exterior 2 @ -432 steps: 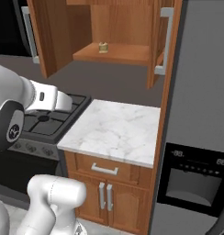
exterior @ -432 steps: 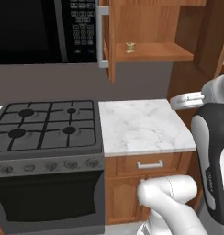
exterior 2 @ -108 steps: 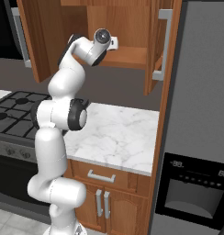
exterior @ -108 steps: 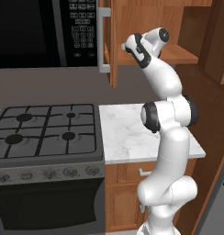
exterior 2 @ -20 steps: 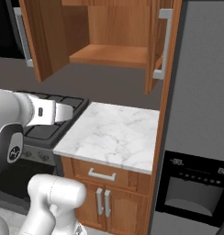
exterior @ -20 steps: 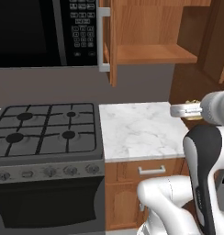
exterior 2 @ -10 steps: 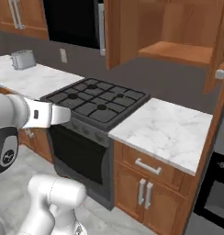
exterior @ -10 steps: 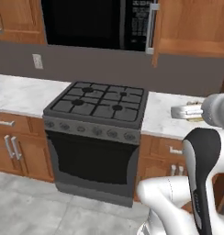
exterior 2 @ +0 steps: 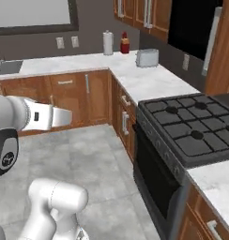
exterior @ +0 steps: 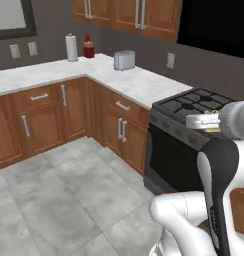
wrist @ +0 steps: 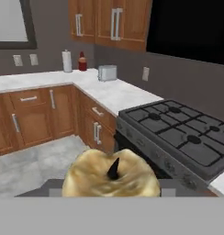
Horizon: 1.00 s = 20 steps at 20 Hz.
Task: Get the candle and the liquor from the cabinet and move them to the dining counter.
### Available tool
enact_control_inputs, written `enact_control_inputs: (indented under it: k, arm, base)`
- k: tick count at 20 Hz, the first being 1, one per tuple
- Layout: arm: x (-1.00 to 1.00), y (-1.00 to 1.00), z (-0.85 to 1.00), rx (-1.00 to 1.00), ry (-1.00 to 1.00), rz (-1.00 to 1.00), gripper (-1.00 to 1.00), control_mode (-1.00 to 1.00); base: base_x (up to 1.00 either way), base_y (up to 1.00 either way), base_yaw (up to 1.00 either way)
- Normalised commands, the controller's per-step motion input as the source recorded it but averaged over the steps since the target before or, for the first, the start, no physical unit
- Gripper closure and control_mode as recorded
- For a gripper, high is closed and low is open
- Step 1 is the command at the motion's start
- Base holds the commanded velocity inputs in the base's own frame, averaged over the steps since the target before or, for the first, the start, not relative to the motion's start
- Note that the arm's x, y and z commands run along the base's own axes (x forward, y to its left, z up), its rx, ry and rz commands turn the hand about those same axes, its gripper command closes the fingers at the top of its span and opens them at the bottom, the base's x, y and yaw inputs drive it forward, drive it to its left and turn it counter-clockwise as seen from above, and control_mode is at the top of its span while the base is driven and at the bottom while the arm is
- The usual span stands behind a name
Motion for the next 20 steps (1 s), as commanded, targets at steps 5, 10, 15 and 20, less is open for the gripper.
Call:
enact_control_inputs:
  k: [5,10,15,20]
  arm:
    - [0.0,0.0,0.0,0.0,0.0,0.0,1.0,1.0]
    - [0.0,0.0,0.0,0.0,0.0,0.0,1.0,1.0]
    - [0.0,0.0,0.0,0.0,0.0,0.0,1.0,1.0]
    - [0.0,0.0,0.0,0.0,0.0,0.0,1.0,1.0]
  base:
    - [0.13,-0.03,1.0]
    - [0.51,-0.15,0.91]
    - [0.84,-0.45,0.73]
    - [1.0,-0.86,0.44]
